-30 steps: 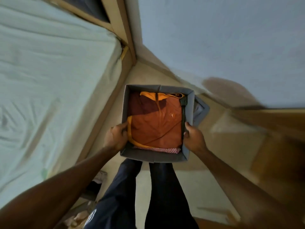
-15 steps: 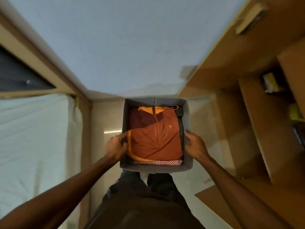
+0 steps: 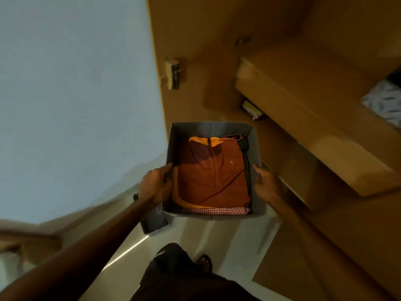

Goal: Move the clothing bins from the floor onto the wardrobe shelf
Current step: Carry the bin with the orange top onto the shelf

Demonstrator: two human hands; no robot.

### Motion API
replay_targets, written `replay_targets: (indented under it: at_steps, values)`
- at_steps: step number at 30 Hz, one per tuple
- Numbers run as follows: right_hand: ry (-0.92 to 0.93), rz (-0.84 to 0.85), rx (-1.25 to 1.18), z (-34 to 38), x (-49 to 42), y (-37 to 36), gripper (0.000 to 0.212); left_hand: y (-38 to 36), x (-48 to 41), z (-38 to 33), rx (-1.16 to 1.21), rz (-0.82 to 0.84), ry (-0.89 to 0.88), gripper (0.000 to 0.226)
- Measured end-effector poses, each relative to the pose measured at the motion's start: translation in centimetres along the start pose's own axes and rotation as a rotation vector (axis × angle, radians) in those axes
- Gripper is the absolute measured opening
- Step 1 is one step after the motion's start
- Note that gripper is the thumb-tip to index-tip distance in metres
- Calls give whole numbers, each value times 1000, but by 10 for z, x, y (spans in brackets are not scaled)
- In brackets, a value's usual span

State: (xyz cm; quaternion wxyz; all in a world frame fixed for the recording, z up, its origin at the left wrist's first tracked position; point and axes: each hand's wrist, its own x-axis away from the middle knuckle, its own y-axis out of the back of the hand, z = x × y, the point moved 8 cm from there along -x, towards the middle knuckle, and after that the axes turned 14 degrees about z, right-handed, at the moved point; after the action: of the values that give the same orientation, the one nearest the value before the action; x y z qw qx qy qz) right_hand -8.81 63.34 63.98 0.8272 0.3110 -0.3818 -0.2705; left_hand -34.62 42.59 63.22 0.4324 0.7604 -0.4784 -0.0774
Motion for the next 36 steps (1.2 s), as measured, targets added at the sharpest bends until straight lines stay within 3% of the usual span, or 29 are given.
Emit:
replay_targets:
  at_steps: [5, 12, 18, 23, 30, 36]
  values:
    - [-41, -188, -69, -20, -23, 72, 61, 14, -79, -78, -33, 9, -119, 42]
    - [-106, -360, -153, -30, -48, 171, 61, 29, -197, -181, 74, 184, -318, 46]
    - [-193, -488, -207, -48, -75, 233, 57, 37, -280, -269, -109, 188, -452, 46]
    - [-209, -582, -172, -58, -93, 283, 46, 20, -337, -329, -88, 278, -544, 47]
    - [-274, -651, -200, -101, -138, 349, 28, -16, -424, -418, -175, 314, -686, 43]
    - [-379, -624, -173, -148, -195, 406, 26, -51, -497, -491, -316, 351, -758, 35]
